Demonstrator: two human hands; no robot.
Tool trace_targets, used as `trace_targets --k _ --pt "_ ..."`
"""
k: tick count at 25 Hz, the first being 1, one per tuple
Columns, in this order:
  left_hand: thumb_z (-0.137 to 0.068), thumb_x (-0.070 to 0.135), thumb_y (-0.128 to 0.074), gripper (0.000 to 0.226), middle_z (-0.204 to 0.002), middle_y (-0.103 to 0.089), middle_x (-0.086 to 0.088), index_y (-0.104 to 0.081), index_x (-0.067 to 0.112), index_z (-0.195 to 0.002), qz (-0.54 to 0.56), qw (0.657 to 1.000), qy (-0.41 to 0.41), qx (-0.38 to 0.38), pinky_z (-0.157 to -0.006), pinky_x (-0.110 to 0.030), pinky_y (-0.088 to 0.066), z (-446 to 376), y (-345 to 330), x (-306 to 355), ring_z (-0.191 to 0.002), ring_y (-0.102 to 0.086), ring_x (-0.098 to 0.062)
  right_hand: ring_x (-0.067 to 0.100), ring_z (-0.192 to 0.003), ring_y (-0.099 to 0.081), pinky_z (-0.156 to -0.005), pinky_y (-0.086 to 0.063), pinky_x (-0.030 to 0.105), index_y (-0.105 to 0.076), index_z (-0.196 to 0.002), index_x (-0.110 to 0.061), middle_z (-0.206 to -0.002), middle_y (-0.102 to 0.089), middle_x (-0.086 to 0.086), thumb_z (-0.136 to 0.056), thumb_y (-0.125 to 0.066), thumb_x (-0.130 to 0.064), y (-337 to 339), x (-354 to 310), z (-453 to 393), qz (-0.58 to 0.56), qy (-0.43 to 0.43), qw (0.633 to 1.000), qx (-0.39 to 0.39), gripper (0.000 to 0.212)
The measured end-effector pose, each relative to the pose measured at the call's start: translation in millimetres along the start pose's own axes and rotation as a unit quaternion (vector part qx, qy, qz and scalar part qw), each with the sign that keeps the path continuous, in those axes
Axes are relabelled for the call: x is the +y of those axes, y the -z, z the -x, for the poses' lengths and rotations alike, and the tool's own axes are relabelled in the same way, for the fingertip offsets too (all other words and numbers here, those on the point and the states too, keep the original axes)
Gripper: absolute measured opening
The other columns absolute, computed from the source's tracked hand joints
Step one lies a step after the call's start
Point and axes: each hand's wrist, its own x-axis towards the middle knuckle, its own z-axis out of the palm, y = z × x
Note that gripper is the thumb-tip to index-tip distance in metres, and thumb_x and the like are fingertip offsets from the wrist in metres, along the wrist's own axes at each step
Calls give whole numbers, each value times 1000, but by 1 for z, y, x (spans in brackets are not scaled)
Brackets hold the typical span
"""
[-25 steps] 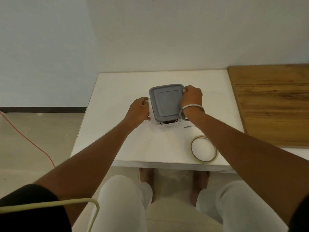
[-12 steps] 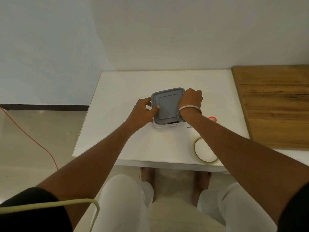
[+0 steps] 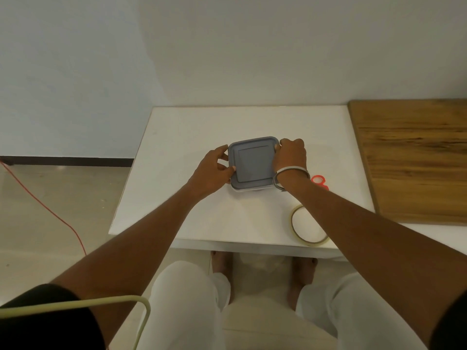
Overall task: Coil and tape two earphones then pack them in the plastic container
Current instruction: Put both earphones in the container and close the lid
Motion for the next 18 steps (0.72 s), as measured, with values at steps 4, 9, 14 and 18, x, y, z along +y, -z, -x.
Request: trace_targets --k 4,9,14,18 --pt "-89 11 -66 66 -123 -50 -3 -36 24 -145 10 999 -16 -32 -79 -36 -59 5 5 2 -80 -63 -10 39 -97 -55 -83 -42 39 -54 -114 3 -114 -51 24 -102 -31 -21 6 10 3 -6 24 997 -71 36" --pt "-77 16 -81 82 -131 -34 3 -32 55 -128 35 990 -17 -136 -73 -34 -60 15 11 4 -92 -60 -16 38 -83 -61 -73 -54 41 -56 -99 3 -96 -61 22 -100 -36 -24 15 35 0 -166 19 969 -183 34" --pt "-74 15 -83 92 -132 -34 1 -30 45 -143 28 987 -10 -157 -72 -33 -60 10 11 -2 -91 -61 -20 41 -94 -66 -81 -57 49 -58 -121 -7 -110 -65 21 -98 -48 -20 24 47 4 -279 -3 928 -247 28" --pt "-71 17 -85 102 -133 -34 -4 -23 40 -149 16 986 1 -163 -72 -29 -59 4 12 -7 -92 -62 -21 41 -97 -64 -82 -57 48 -58 -120 -4 -112 -64 24 -99 -46 -17 23 45 2 -271 17 930 -248 28"
